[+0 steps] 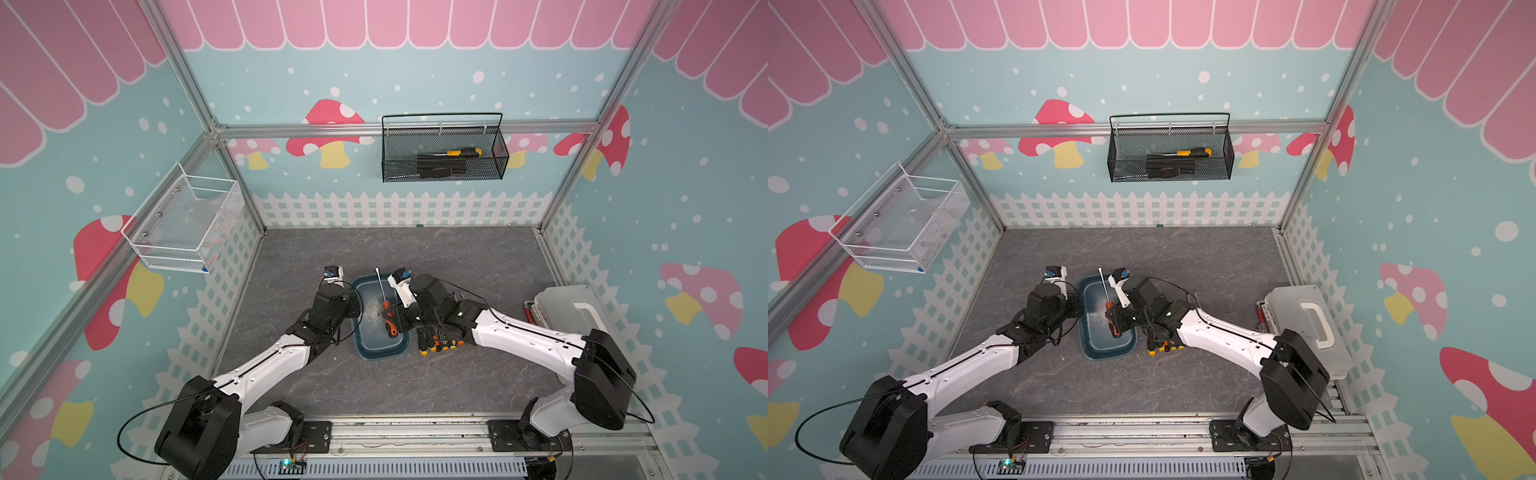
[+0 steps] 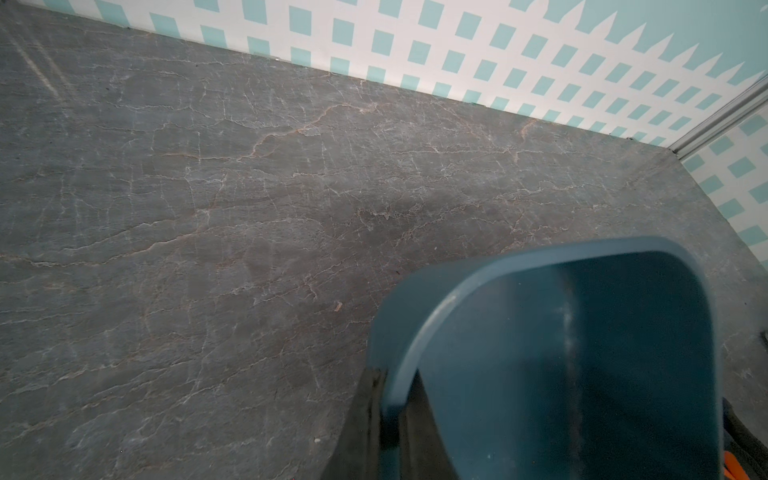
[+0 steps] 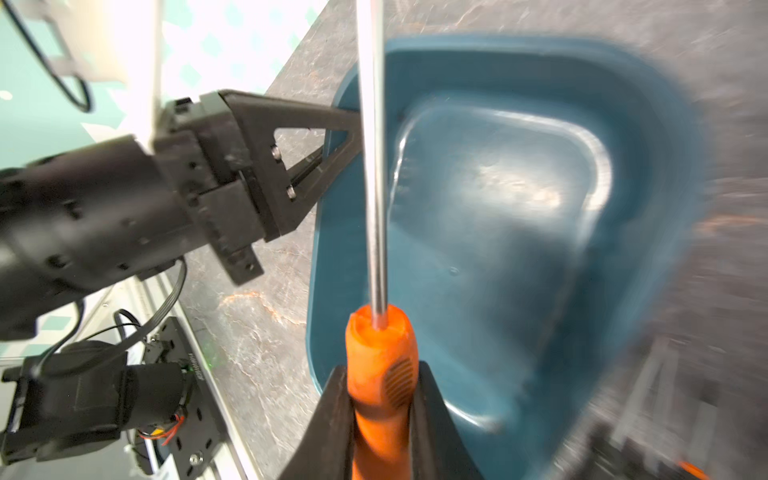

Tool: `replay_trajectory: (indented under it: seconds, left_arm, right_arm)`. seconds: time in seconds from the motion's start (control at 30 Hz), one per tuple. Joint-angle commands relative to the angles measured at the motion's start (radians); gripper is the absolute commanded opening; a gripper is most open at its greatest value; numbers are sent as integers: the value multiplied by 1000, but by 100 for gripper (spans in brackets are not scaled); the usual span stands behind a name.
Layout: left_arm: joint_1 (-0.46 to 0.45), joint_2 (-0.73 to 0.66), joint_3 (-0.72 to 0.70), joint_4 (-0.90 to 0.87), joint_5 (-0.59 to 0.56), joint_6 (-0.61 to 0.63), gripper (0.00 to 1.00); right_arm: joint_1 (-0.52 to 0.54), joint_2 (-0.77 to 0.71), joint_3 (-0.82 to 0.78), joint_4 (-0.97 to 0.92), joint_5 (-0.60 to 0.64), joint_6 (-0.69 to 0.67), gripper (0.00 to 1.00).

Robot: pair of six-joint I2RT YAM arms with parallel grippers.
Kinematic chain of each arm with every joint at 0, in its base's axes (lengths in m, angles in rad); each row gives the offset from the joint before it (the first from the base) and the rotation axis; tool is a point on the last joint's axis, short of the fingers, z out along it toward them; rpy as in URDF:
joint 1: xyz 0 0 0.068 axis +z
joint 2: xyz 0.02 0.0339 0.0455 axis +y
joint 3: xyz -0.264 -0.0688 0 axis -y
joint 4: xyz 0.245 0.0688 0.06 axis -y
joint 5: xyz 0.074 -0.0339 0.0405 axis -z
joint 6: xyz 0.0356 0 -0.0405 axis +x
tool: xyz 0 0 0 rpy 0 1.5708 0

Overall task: Take out the screwdriver from the storage box
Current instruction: Place the screwdriver at the center of the board.

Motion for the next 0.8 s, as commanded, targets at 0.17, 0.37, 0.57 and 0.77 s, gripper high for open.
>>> replay_trajectory:
  seconds: [0.17,0.37,0.57,0.77]
  left_arm:
    - [-2,8,-17,42,25,-6,0]
    - [-2,15,-14,45,29,-3,0]
    - [-2,26,-9,51,32,-1,0]
    - [-2,40,1,57,33,3,0]
  right_arm:
    - [-204,-208,-37,-351,57,-154,0]
    - [-368,-273,-74,-459,62,-223,0]
    - [-499,-271,-114,-491,65,-259,0]
    - [-586,-254,-106,-533,96,-318,0]
